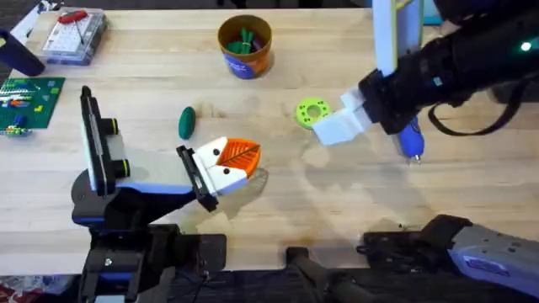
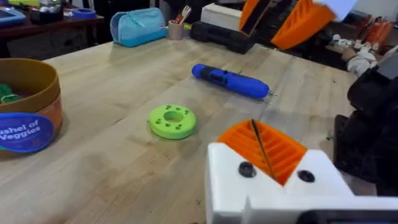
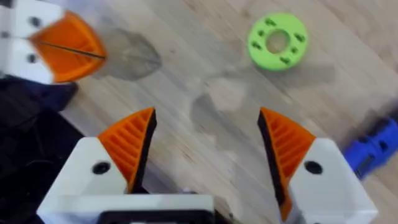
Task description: Pick up the gripper from the table and insert it into the empty holder that is missing its gripper. Then pick up a screw, insert it into the mounting hole, and use the screwdriver to tighten it. Finally, clean up the table by picking up the vegetable and placing it into the bucket.
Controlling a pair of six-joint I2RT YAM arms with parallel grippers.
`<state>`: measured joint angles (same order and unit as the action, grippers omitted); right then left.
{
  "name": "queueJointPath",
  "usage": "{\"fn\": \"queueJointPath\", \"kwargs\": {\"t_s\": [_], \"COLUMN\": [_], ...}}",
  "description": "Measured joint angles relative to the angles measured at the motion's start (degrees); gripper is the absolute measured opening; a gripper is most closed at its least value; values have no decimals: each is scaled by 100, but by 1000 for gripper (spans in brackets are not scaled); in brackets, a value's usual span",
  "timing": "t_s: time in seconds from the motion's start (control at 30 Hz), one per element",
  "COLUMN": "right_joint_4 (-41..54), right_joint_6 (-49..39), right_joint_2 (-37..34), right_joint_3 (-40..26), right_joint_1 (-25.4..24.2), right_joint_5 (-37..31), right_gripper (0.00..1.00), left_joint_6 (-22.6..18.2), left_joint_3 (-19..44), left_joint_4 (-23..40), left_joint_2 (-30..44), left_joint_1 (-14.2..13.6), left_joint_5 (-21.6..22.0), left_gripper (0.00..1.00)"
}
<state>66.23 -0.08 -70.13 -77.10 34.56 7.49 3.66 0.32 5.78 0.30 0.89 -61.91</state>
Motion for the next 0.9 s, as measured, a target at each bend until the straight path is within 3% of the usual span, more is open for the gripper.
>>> {"fn": "queueJointPath", "kwargs": {"t_s": [0.17, 0.4, 0.6, 0.73, 0.9], "right_joint_4": [765, 1250, 912, 422, -164], "right_joint_6": [272, 367, 344, 185, -101], "right_joint_2": [-4, -5, -5, -7, -75], "right_joint_3": [-178, -461, -346, 91, 709], "right_joint_1": [-414, -2011, -3162, -3499, -3540], "right_joint_5": [-920, -1657, -1818, -1841, -1759], "right_gripper": [968, 968, 968, 968, 968], "left_joint_6": [2, 1, 2, 2, 2], "left_joint_3": [0, 0, 0, 0, 0], "left_joint_4": [0, 0, 0, 0, 0], "left_joint_2": [1, 0, 1, -1, 1], "left_joint_1": [0, 0, 0, 0, 0], "left_joint_5": [0, 0, -1, -2, 0], "left_gripper": [11, 11, 11, 11, 11]}}
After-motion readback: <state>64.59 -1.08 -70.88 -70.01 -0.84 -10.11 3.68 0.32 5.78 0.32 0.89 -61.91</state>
